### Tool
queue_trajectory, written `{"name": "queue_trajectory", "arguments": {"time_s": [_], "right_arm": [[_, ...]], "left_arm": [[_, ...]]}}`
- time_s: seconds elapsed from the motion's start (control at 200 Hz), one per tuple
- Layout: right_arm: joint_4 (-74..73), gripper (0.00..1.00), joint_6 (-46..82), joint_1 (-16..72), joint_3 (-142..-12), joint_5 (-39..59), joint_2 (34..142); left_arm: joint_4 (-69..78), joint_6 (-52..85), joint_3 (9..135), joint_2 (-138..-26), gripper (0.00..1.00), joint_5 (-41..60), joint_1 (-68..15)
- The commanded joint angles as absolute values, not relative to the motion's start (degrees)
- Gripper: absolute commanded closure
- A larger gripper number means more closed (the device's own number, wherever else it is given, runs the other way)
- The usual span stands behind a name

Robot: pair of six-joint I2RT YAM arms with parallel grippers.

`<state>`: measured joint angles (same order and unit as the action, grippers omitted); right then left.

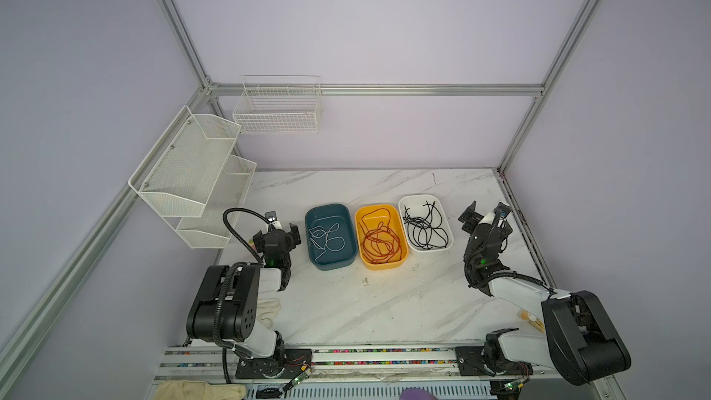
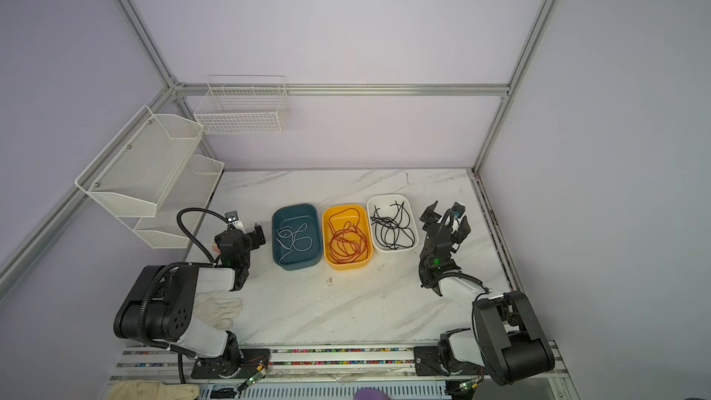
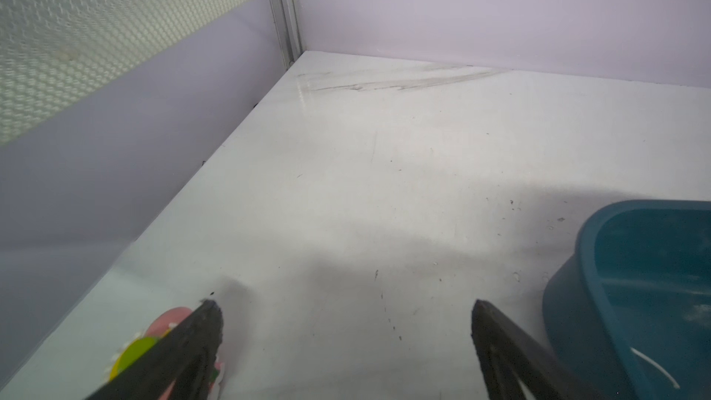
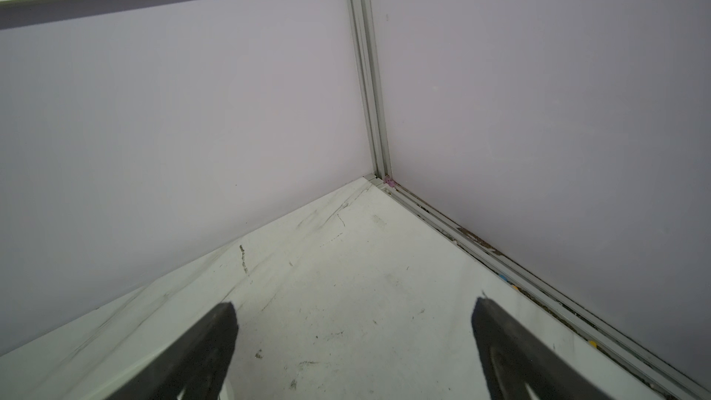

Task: Untangle the cables

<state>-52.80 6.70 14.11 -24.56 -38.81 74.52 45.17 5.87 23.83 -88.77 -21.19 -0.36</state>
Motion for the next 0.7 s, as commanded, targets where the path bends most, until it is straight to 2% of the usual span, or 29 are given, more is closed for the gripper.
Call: {"name": "queue_trajectory", "arguments": {"time_s": [0.0, 0.145, 0.695], "right_arm": [[-58.8, 0.02, 3.1, 13.4, -23.2, -39.3, 75.8], [-61.7, 0.02, 0.7, 12.4, -23.3, -37.3, 78.4], [-81.0, 0.02, -3.4, 10.7, -24.0, -25.4, 99.5]], "left_arm": [[51.6, 4.3, 22.3, -88.6, 0.0, -19.8, 0.0], [52.1, 4.3, 22.0, -88.6, 0.0, -20.6, -0.3], [55.9, 2.0, 21.2, -90.1, 0.0, -23.2, -2.4]]}}
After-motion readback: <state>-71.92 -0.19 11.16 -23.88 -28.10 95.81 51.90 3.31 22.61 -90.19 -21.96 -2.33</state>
